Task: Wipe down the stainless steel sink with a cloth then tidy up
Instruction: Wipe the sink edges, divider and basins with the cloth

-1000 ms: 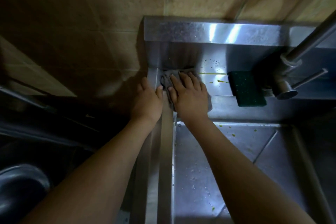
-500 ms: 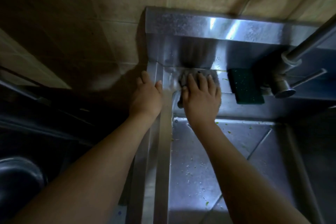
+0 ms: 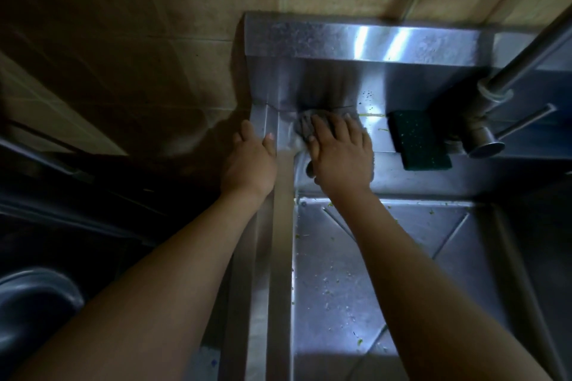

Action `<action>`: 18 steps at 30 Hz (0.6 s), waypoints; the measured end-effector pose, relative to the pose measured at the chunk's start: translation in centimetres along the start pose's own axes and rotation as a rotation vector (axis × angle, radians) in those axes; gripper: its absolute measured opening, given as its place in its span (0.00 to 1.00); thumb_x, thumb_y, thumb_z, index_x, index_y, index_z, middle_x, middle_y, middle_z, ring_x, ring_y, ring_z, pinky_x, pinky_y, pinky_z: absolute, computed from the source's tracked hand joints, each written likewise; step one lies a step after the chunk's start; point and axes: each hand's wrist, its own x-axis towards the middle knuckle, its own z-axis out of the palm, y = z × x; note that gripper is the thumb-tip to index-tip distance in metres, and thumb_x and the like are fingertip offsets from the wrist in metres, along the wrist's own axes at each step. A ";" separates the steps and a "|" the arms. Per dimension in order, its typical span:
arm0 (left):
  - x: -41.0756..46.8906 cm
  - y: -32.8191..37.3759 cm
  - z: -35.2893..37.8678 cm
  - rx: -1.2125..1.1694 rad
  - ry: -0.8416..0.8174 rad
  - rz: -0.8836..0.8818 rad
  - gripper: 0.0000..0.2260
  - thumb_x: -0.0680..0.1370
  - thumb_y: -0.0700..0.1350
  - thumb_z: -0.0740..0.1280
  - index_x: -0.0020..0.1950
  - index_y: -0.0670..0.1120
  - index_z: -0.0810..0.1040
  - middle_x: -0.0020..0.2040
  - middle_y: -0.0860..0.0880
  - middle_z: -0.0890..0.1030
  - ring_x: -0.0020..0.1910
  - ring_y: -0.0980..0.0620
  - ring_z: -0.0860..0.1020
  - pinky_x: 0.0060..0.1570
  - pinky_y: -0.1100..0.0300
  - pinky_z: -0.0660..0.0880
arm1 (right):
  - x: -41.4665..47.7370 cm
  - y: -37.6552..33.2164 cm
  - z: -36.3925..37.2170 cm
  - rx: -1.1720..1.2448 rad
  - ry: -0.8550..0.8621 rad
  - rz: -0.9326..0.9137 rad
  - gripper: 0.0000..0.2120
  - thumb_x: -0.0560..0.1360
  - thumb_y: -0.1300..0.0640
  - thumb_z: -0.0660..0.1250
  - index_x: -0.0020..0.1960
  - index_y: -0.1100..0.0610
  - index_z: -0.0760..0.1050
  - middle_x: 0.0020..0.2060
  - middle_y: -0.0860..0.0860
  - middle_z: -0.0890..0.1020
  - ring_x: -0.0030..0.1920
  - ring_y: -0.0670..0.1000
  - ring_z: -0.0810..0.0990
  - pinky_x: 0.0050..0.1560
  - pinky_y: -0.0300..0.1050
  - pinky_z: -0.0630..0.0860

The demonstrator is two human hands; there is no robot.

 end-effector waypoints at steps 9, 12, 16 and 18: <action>0.0 0.0 -0.1 0.006 -0.005 0.003 0.22 0.81 0.51 0.52 0.72 0.42 0.57 0.69 0.38 0.65 0.60 0.36 0.72 0.50 0.49 0.70 | -1.0 2.4 -1.5 -0.070 0.026 0.175 0.24 0.74 0.47 0.51 0.63 0.55 0.75 0.61 0.59 0.77 0.65 0.63 0.71 0.64 0.59 0.65; 0.0 0.1 0.1 0.004 -0.001 0.000 0.22 0.81 0.51 0.52 0.72 0.42 0.56 0.69 0.38 0.64 0.61 0.36 0.71 0.51 0.49 0.70 | -1.3 0.7 -1.3 -0.074 0.041 0.111 0.21 0.72 0.50 0.55 0.58 0.56 0.78 0.56 0.57 0.80 0.60 0.63 0.76 0.60 0.60 0.70; 0.2 0.0 0.2 0.002 0.002 -0.006 0.21 0.81 0.52 0.51 0.71 0.42 0.58 0.68 0.38 0.66 0.58 0.36 0.72 0.47 0.49 0.69 | -1.3 0.3 -0.6 -0.039 0.022 -0.033 0.20 0.74 0.50 0.56 0.58 0.56 0.78 0.56 0.59 0.80 0.60 0.63 0.76 0.63 0.61 0.70; 0.2 -0.1 0.2 0.008 0.000 -0.004 0.21 0.81 0.52 0.51 0.71 0.42 0.58 0.68 0.39 0.65 0.58 0.35 0.72 0.45 0.51 0.68 | -0.7 1.4 -0.6 -0.066 0.016 -0.043 0.22 0.75 0.49 0.54 0.60 0.57 0.77 0.58 0.60 0.79 0.62 0.63 0.75 0.64 0.61 0.69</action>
